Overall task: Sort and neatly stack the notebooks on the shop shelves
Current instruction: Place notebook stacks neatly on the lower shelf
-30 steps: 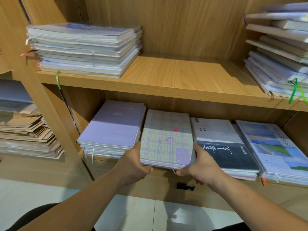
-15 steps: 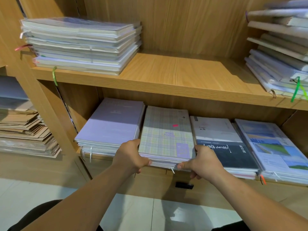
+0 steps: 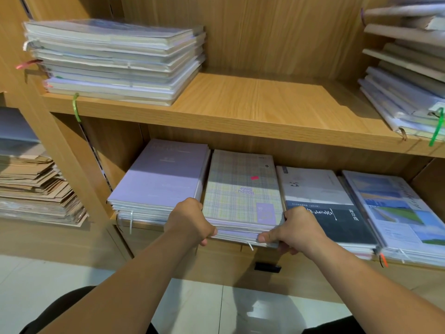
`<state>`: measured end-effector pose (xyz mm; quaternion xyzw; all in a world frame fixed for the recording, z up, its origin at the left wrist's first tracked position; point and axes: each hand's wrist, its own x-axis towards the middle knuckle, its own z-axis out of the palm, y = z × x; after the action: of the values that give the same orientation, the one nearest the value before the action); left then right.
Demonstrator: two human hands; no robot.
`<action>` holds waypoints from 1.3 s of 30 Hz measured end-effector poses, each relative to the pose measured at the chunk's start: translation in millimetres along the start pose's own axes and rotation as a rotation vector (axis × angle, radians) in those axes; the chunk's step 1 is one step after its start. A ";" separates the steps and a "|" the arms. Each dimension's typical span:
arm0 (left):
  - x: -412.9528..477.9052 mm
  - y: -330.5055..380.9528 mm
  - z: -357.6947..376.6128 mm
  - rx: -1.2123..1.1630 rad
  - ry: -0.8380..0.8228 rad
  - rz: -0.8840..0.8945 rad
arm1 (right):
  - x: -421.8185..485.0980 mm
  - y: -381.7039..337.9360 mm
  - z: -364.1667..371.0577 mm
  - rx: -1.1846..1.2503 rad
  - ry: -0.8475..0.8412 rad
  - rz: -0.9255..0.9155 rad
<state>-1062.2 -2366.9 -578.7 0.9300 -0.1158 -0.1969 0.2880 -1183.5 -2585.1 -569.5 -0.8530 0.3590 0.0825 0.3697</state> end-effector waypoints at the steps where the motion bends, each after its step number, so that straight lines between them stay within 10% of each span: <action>1: 0.9 0.8 0.3 0.002 0.006 0.001 | 0.0 -0.9 -0.5 -0.006 0.000 0.002; 17: -9.5 0.9 -15.4 0.055 -0.145 0.140 | -3.7 11.3 -1.1 0.122 -0.079 -0.144; 39: -5.5 -12.8 8.1 0.243 0.135 0.197 | -14.0 12.3 22.5 -0.063 0.213 -0.135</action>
<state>-1069.3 -2358.7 -590.6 0.9532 -0.2098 -0.0895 0.1984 -1199.2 -2567.7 -586.9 -0.8905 0.3352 -0.0226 0.3070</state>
